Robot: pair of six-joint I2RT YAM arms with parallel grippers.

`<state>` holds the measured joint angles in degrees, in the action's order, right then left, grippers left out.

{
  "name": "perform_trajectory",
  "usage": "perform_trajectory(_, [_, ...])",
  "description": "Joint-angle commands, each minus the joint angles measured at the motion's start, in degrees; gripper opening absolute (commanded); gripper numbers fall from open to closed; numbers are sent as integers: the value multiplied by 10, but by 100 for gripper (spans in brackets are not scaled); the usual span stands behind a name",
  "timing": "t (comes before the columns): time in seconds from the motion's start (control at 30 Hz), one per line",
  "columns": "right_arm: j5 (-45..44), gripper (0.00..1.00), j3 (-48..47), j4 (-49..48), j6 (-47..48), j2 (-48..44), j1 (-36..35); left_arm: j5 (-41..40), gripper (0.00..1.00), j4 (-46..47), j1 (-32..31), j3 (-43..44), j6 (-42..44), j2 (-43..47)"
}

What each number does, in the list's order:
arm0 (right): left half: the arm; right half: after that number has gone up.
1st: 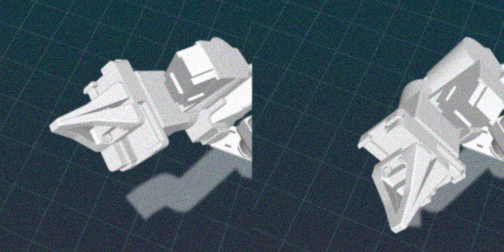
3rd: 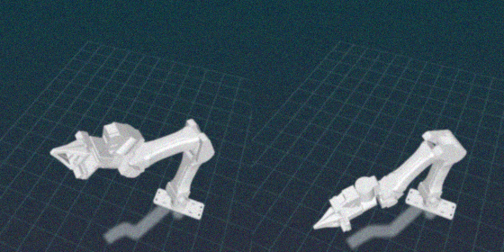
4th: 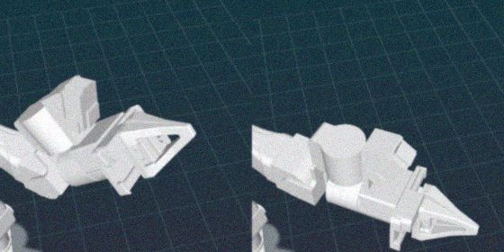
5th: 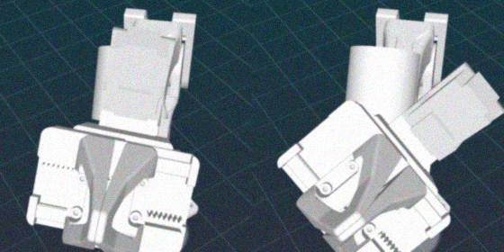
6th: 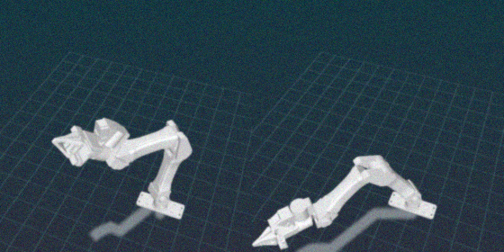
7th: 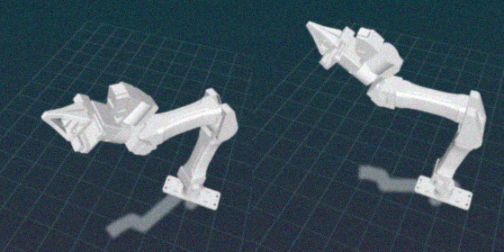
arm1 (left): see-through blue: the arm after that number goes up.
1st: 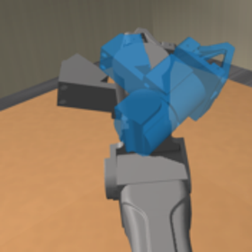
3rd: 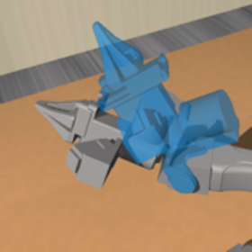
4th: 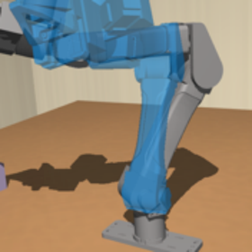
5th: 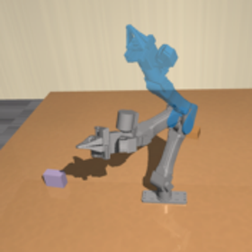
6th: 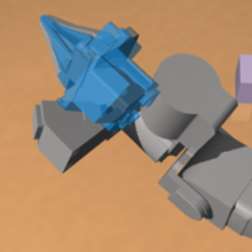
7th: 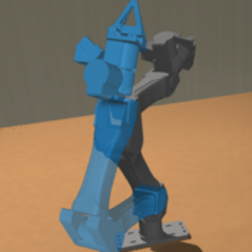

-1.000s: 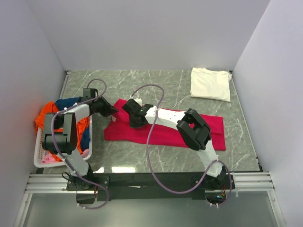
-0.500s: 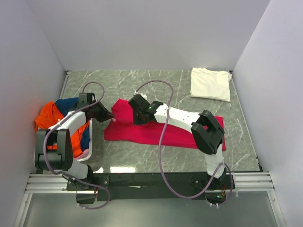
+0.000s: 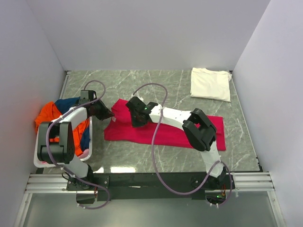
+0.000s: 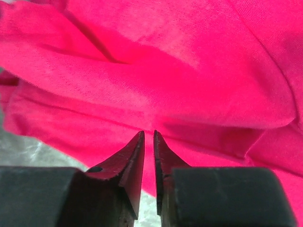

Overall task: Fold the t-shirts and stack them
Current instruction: Fold the tshirt

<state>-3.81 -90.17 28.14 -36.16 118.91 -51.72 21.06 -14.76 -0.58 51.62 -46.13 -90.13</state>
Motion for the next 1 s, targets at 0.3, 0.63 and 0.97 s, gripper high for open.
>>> perform_trajectory(0.3, [-21, 33, -78, 16, 3, 65, 2, 5, 0, 5, 1, 20, 18, -7])
perform_trajectory(0.63, [-49, 36, -75, 39, 6, 86, 1, 12, 0, 7, 1, 25, 12, -7])
perform_trajectory(0.97, [-55, 14, -63, 44, 6, 88, 2, 15, 0, 2, 1, 41, 17, -17])
